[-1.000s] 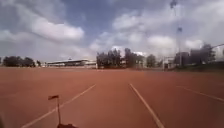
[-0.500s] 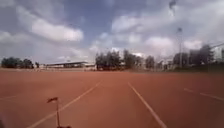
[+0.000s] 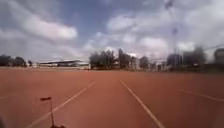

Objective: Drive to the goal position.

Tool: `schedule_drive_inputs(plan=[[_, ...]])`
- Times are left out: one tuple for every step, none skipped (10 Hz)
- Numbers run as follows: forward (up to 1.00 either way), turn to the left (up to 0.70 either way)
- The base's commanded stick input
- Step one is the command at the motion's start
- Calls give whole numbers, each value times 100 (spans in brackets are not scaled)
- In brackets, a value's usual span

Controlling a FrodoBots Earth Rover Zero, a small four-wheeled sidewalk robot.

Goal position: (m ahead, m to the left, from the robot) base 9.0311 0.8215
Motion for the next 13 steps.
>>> schedule_drive_inputs(plan=[[70, 0], [70, 0], [70, 0], [70, 0], [70, 0], [70, 0], [70, 0], [70, 0], [70, 0], [70, 0], [70, 0], [70, 0], [70, 0]])
